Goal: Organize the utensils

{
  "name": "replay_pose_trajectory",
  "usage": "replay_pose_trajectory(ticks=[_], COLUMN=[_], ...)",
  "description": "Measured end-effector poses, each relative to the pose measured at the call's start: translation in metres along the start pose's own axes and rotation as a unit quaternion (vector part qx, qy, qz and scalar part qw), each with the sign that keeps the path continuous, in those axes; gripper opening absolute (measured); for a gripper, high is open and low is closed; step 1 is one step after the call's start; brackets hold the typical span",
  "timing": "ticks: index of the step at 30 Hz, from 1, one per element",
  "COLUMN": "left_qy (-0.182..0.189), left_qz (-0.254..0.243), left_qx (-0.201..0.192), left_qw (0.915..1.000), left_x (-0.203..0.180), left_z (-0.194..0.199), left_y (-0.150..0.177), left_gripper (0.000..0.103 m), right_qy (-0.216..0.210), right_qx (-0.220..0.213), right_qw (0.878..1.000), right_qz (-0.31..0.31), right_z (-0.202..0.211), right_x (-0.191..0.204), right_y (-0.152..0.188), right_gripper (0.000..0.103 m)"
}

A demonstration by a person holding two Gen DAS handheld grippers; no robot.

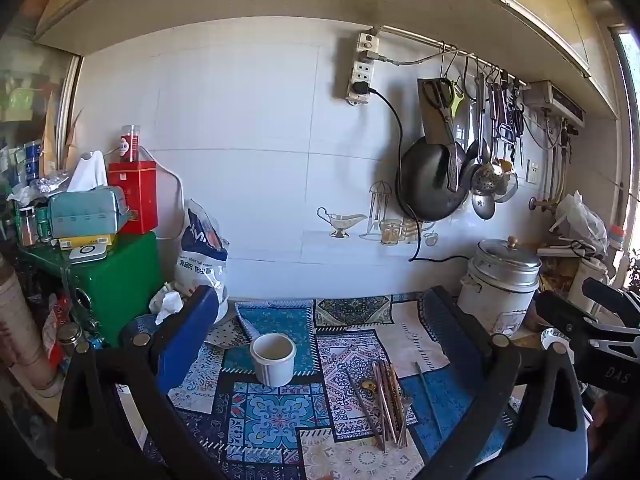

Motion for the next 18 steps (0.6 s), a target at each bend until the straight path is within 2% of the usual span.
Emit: replay_pose_trajectory(ticks=[18], left_qy=[-0.001], left_qz=[-0.009], left_qx=[0.004], left_qw=[1.0], left_x=[-0.0011], left_z=[0.0054], left_y=[-0.0022], left_gripper=[0.103], right_qy=[-0.004], right_qx=[0.002], right_qw=[1.0], right_qz=[-0.003], right_z=[0.001], right_x=[-0.0002], right_y=[-0.0005], right_gripper=[0.103])
Point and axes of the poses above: each gripper's, at about its wrist camera, not at the fingertips, and z roughly against the way its jaws point, x to its left, y to its underside, the point moved 9 cm from there along -z, roughly the way its jaws point, and after that the axes turned 3 degrees about -z, right-handed, at the moved point
